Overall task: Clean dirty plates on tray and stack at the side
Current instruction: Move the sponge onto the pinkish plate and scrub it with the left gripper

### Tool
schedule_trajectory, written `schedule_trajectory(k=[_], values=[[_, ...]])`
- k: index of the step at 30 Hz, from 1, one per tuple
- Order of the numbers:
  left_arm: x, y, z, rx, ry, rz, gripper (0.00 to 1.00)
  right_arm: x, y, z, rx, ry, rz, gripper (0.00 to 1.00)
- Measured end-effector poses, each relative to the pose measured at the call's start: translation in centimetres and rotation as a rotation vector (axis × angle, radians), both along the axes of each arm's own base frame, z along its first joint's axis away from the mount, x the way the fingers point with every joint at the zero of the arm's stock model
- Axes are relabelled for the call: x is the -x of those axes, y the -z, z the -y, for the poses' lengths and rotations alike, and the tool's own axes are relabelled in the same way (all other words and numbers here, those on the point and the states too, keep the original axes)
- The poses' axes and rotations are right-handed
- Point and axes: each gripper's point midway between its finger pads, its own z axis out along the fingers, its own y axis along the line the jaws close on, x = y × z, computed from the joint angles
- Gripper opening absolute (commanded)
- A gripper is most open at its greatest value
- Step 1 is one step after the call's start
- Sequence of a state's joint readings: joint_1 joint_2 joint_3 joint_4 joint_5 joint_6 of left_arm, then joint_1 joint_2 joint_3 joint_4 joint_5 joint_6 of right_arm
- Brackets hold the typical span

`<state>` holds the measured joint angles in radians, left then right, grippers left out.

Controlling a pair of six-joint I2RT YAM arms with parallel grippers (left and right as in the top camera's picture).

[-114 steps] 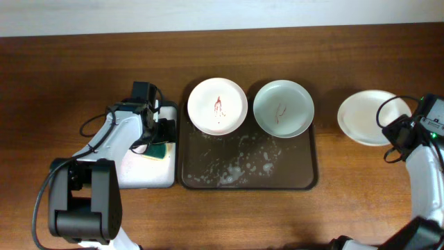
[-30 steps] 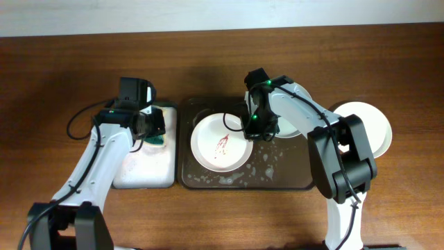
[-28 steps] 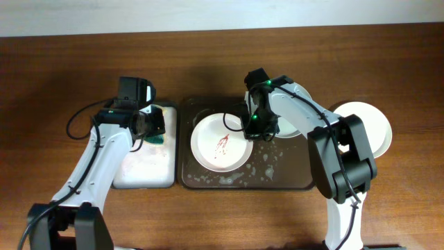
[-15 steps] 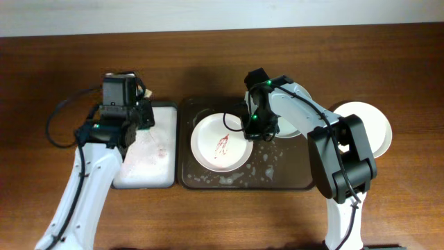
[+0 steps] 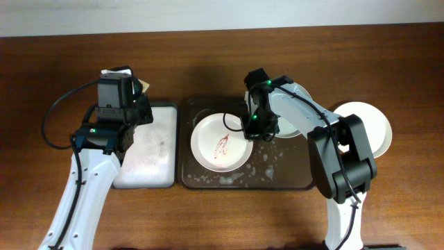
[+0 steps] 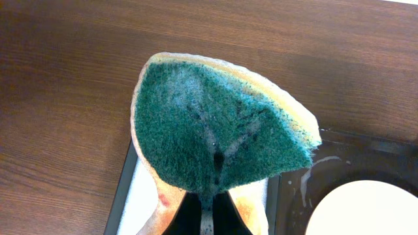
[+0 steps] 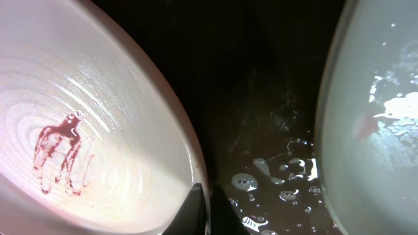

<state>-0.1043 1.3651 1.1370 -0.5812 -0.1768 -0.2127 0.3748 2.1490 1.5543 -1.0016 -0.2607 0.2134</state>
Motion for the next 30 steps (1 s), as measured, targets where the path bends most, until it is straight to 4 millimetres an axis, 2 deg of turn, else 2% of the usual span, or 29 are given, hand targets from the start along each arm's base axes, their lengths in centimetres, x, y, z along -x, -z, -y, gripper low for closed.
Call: schedule_trajectory(k=[5, 7, 9, 11, 13, 14, 15, 18, 19, 20, 21, 23, 24, 25, 28, 30], values=[[0.4, 0.4, -0.2, -0.011, -0.008, -0.022, 0.0, 0.0, 0.0, 0.0, 0.0, 0.0, 0.0, 0.04], [0.6, 2.8, -0.3, -0.023, -0.01, -0.108, 0.0, 0.0, 0.0, 0.0, 0.0, 0.001, 0.0, 0.04], [1.0, 7.8, -0.2, -0.033, -0.003, -0.271, 0.0, 0.0, 0.0, 0.0, -0.002, 0.0, -0.001, 0.04], [1.9, 10.9, 0.5, -0.006, 0.022, -0.388, 0.0, 0.0, 0.0, 0.0, -0.002, 0.0, -0.001, 0.04], [2.7, 12.5, 1.0, 0.019, 0.039, -0.456, 0.0, 0.0, 0.0, 0.0, -0.002, 0.0, -0.001, 0.04], [3.0, 12.4, 1.4, 0.037, 0.057, -0.473, 0.0, 0.0, 0.0, 0.0, -0.002, 0.0, -0.001, 0.04], [3.0, 12.0, 2.1, 0.068, 0.086, -0.478, 0.0, 0.0, 0.0, 0.0, -0.003, 0.0, -0.001, 0.04], [1.2, 9.2, 6.3, 0.252, 0.226, -0.402, 0.0, 0.0, 0.0, 0.0, -0.002, 0.0, -0.001, 0.04], [1.3, 8.5, 9.1, 0.324, 0.307, -0.386, 0.0, 0.0, 0.0, 0.0, -0.002, 0.0, -0.001, 0.04], [1.2, 8.0, 10.7, 0.365, 0.335, -0.372, 0.0, 0.0, 0.0, 0.0, -0.002, 0.001, -0.002, 0.04], [1.6, 7.7, 13.2, 0.396, 0.373, -0.371, 0.0, 0.0, 0.0, 0.0, -0.002, 0.0, -0.001, 0.04], [1.2, 7.2, 16.0, 0.452, 0.365, -0.342, 0.0, 0.0, 0.0, 0.0, -0.002, 0.0, -0.001, 0.04], [1.5, 7.3, 17.6, 0.48, 0.362, -0.35, 0.0, 0.0, 0.0, 0.0, -0.002, 0.0, -0.002, 0.04], [1.9, 8.3, 19.5, 0.517, 0.345, -0.388, 0.0, 0.0, 0.0, 0.0, -0.002, 0.0, -0.002, 0.04], [2.2, 12.2, 20.5, 0.545, 0.19, -0.49, 0.0, 0.0, 0.0, 0.0, -0.002, 0.0, -0.002, 0.04], [2.3, 13.4, 21.0, 0.55, 0.149, -0.514, 0.0, 0.0, 0.0, 0.0, -0.002, 0.0, -0.002, 0.04]])
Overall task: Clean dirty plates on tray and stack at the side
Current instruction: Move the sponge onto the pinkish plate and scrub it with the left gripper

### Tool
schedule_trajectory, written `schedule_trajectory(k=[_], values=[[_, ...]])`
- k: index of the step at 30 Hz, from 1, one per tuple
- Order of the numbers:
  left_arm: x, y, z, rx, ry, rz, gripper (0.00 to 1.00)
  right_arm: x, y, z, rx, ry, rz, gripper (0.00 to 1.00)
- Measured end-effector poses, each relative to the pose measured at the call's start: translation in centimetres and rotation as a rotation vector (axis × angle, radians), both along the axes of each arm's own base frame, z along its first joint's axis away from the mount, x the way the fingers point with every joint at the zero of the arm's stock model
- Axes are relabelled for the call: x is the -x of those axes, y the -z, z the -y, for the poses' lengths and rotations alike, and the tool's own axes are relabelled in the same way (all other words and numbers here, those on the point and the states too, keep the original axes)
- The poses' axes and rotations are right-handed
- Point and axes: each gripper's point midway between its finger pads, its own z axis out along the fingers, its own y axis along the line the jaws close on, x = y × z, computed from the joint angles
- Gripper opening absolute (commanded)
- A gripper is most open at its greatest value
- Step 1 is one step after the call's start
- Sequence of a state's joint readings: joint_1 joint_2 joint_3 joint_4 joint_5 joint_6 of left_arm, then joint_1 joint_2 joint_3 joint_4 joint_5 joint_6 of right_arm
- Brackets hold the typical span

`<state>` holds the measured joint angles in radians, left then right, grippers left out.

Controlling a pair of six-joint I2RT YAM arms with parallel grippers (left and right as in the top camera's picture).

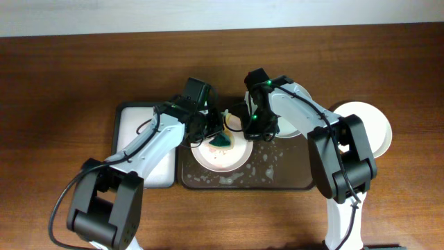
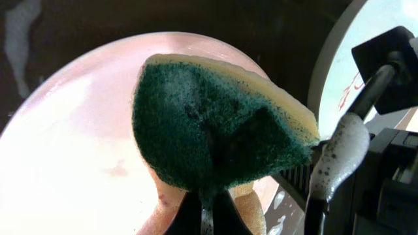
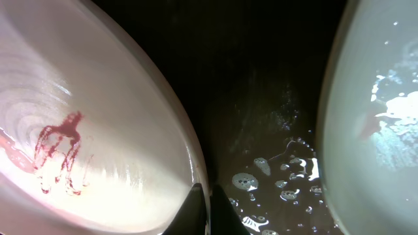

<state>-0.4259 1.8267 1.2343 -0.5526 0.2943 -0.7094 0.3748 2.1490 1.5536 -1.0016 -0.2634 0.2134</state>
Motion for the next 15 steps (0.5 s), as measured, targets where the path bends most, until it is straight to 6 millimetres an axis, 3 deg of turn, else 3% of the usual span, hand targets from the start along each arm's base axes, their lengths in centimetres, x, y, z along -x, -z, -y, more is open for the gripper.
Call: schedule_trajectory(k=[4, 8, 10, 15], values=[[-0.1, 0.0, 0.2, 0.007, -0.071, -0.022, 0.0, 0.0, 0.0, 0.0, 0.0, 0.0, 0.0, 0.04], [1.2, 0.2, 2.1, 0.003, -0.081, -0.043, 0.0, 0.0, 0.0, 0.0, 0.0, 0.0, 0.0, 0.04], [1.7, 1.4, 2.7, -0.019, -0.103, -0.073, 0.0, 0.0, 0.0, 0.0, 0.0, 0.0, 0.0, 0.04], [2.4, 4.0, 0.2, -0.165, -0.17, -0.116, 0.0, 0.0, 0.0, 0.0, 0.0, 0.0, -0.001, 0.04]])
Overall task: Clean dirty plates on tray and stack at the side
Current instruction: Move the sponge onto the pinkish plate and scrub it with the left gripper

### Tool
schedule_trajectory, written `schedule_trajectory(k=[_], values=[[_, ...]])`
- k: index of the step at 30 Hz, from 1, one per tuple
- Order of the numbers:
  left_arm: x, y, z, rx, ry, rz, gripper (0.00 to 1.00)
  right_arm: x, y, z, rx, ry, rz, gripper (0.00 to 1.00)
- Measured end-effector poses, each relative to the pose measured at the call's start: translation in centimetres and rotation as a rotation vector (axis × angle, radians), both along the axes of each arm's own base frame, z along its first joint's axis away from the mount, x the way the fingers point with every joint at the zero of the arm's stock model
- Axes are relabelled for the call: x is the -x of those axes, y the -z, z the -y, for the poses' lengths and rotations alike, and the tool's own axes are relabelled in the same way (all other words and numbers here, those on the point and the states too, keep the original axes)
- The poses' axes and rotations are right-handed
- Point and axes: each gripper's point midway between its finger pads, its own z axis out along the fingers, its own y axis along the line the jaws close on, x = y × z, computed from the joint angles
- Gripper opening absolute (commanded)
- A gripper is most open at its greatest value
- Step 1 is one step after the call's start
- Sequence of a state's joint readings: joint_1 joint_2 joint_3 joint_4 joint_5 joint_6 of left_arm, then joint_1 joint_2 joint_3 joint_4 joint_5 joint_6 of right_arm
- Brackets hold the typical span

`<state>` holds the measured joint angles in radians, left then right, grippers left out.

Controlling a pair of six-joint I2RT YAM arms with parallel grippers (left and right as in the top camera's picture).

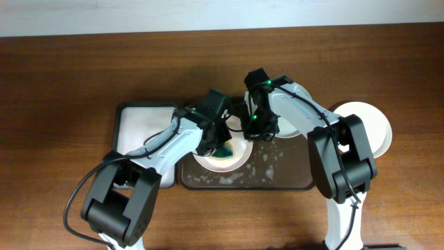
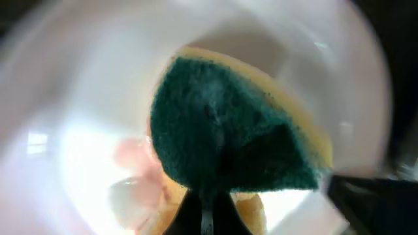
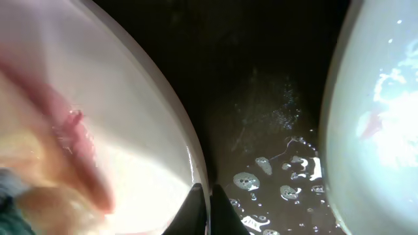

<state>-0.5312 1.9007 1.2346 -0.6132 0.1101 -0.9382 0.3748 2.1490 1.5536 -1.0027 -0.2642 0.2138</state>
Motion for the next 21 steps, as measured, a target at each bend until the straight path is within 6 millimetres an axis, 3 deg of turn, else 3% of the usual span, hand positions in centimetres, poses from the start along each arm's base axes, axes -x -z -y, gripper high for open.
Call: schedule_trajectory(k=[4, 7, 11, 14, 17, 19, 21], values=[[0.4, 0.3, -3.7, -0.193, -0.041, 0.004, 0.0, 0.1, 0.0, -0.1, -0.006, 0.001, -0.006, 0.04], [-0.5, -0.4, -5.4, -0.22, -0.025, 0.031, 0.0, 0.2, -0.1, -0.4, -0.019, -0.001, -0.011, 0.04], [-3.6, -5.1, -3.2, -0.08, 0.068, 0.221, 0.0, 0.4, -0.1, -0.3, -0.016, -0.001, -0.017, 0.04], [-3.3, -4.1, -2.1, -0.041, 0.094, 0.193, 0.0, 0.4, -0.1, -0.3, -0.016, -0.002, -0.018, 0.04], [-2.9, -1.0, 0.6, -0.019, 0.152, 0.16, 0.0, 0.4, -0.1, -0.3, -0.016, 0.0, -0.018, 0.04], [-2.7, -1.0, 2.2, -0.005, 0.184, 0.184, 0.0, 0.4, -0.1, -0.3, -0.016, -0.001, -0.018, 0.04], [-2.6, -1.0, 2.5, -0.04, 0.193, 0.205, 0.0, 0.4, -0.1, -0.3, -0.015, -0.001, -0.019, 0.04]])
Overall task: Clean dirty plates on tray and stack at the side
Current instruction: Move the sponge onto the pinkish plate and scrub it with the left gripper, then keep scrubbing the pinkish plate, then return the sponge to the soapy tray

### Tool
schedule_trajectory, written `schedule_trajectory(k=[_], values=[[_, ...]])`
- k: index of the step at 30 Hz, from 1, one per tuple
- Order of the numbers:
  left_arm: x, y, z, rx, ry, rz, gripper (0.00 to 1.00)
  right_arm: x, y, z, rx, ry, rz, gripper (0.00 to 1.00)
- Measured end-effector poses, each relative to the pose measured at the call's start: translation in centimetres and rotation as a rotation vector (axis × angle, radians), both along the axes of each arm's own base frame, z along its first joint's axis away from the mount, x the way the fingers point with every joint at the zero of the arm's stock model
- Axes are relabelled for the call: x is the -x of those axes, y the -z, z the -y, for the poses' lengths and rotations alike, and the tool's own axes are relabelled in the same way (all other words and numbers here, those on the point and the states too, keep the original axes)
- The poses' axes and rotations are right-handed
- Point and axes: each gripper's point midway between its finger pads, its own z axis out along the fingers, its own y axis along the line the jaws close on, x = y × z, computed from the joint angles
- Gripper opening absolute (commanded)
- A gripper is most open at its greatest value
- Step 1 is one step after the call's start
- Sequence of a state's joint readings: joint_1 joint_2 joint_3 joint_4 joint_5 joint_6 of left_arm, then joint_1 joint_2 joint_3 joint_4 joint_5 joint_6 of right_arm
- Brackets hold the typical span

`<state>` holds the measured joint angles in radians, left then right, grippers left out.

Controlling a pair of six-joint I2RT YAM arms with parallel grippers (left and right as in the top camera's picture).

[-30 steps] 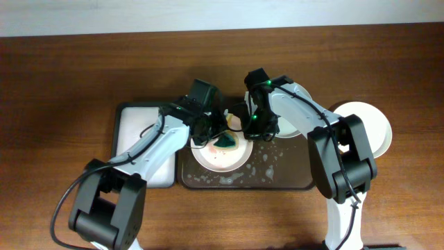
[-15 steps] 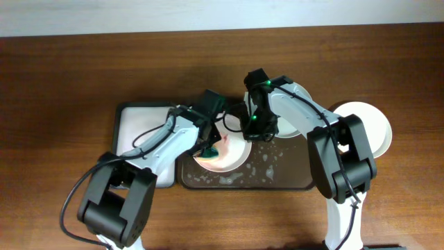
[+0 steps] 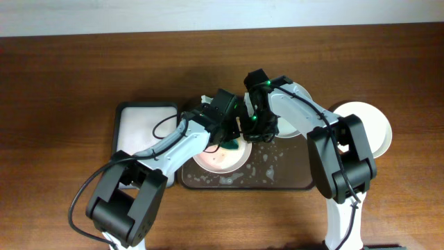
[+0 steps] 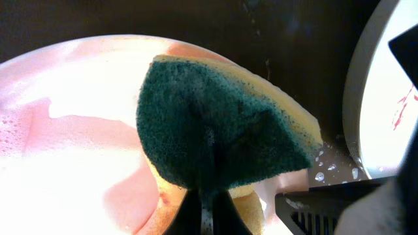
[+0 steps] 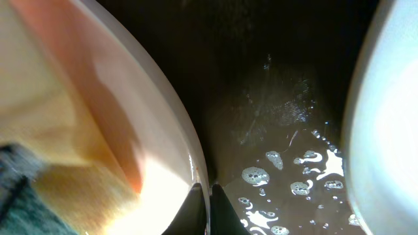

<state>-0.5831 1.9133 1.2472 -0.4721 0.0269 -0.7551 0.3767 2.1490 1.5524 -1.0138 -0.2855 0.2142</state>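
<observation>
A white plate [image 3: 216, 159] lies on the left half of the brown tray [image 3: 277, 182]; its face [image 4: 65, 130] carries a pink, soapy smear. My left gripper [image 4: 208, 210] is shut on a green and yellow sponge [image 4: 215, 124], which presses on the plate's right part [image 3: 229, 144]. My right gripper [image 5: 209, 203] is shut on that plate's right rim [image 5: 186, 124], close beside the sponge [image 5: 46, 189]. A second plate [image 4: 388, 98] with a red stain sits on the tray's right half, largely hidden under my right arm in the overhead view.
A white tray [image 3: 142, 125] stands left of the brown tray. A clean white plate [image 3: 371, 128] rests on the table at the right. Foam drops [image 5: 281, 170] spot the brown tray's wet floor between the two plates.
The sponge has moved from the middle of the plate to its right part, next to my right gripper. The stain shows as a wider pink film. My right gripper has not moved.
My left gripper first held the sponge over the white tray at the left, while the plate bore a red stain and my right gripper gripped its rim. Then the sponge was over the plate, then on the stain. Now the stain is a pink smear.
</observation>
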Motion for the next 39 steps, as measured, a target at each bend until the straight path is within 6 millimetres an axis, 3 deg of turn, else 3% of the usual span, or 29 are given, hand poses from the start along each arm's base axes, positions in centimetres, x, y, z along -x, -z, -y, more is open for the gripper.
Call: schedule_trajectory(k=[4, 6, 9, 11, 14, 18, 20, 22, 24, 26, 28, 30, 32, 35, 37, 39], values=[[-0.5, 0.2, -1.8, -0.1, -0.042, 0.039, 0.0, 0.1, 0.0, 0.0, 0.001, 0.0, -0.003, 0.04], [1.1, 0.9, -3.8, -0.2, -0.054, -0.025, 0.0, 0.2, 0.0, 0.1, 0.002, 0.0, -0.006, 0.04], [2.8, 1.1, -5.0, -0.226, -0.03, -0.116, 0.0, 0.3, 0.0, 0.1, 0.004, -0.001, -0.013, 0.04], [3.2, 0.2, -5.2, -0.162, 0.02, -0.156, 0.0, 0.3, 0.0, 0.1, 0.004, -0.001, -0.013, 0.04], [2.4, -2.4, -4.4, -0.086, 0.027, -0.091, 0.0, 0.3, 0.0, 0.1, 0.005, 0.0, -0.014, 0.04], [3.1, -1.7, -3.5, -0.08, 0.026, -0.118, 0.0, -0.9, 0.1, -0.3, -0.031, -0.164, 0.08, 0.04], [2.7, -1.7, -3.2, -0.07, 0.025, -0.104, 0.0, -2.2, 0.1, -0.9, -0.064, -0.23, 0.156, 0.19], [2.7, -1.7, -3.1, -0.069, 0.025, -0.102, 0.0, -3.1, 0.0, -1.2, -0.072, -0.251, 0.202, 0.25], [2.7, -1.5, -3.2, -0.073, 0.028, -0.105, 0.0, -2.0, -0.4, -0.8, -0.052, -0.206, 0.135, 0.26], [2.2, -1.6, -3.0, -0.075, 0.058, -0.077, 0.0, -1.5, -1.4, -0.2, -0.025, -0.038, 0.049, 0.27], [2.0, -1.7, -2.9, -0.079, 0.08, -0.065, 0.0, -1.6, -2.0, -0.4, -0.1, 0.088, -0.014, 0.3], [1.7, -1.8, -2.7, -0.075, 0.09, -0.049, 0.0, -1.8, -2.7, 0.7, -0.179, 0.193, -0.082, 0.3], [1.5, -1.9, -2.5, -0.069, 0.093, -0.037, 0.0, -1.0, -2.9, 2.0, -0.211, 0.197, -0.131, 0.3], [0.6, -2.3, -2.0, -0.048, 0.091, 0.005, 0.0, 1.9, -1.0, 1.5, -0.287, 0.146, -0.201, 0.3], [0.3, -2.3, -1.9, -0.044, 0.09, 0.016, 0.0, 2.7, -0.5, 0.9, -0.334, 0.143, -0.222, 0.3], [0.3, -0.1, -1.9, -0.064, 0.091, -0.023, 0.0, 2.9, -0.6, 0.6, -0.362, 0.145, -0.231, 0.29]])
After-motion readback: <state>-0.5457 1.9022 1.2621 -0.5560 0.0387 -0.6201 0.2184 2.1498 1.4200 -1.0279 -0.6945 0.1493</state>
